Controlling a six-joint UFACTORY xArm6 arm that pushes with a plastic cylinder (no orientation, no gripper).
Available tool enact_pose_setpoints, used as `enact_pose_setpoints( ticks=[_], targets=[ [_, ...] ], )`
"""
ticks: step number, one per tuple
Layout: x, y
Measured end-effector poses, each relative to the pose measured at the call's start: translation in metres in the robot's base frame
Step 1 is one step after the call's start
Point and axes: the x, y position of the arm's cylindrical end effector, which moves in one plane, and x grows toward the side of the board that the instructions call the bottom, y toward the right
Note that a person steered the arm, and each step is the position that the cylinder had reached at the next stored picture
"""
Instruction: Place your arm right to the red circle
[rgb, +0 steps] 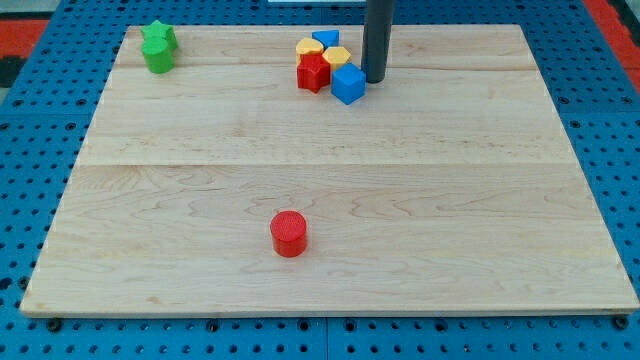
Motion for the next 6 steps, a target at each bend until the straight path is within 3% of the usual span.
enact_pose_setpoints(
  ticks=[1,3,4,5,6],
  targets=[
    [0.015,0.012],
    [0.018,-0.025],
    [0.045,0.025],
    [0.132,0.074],
    [0.219,0.019]
  ],
)
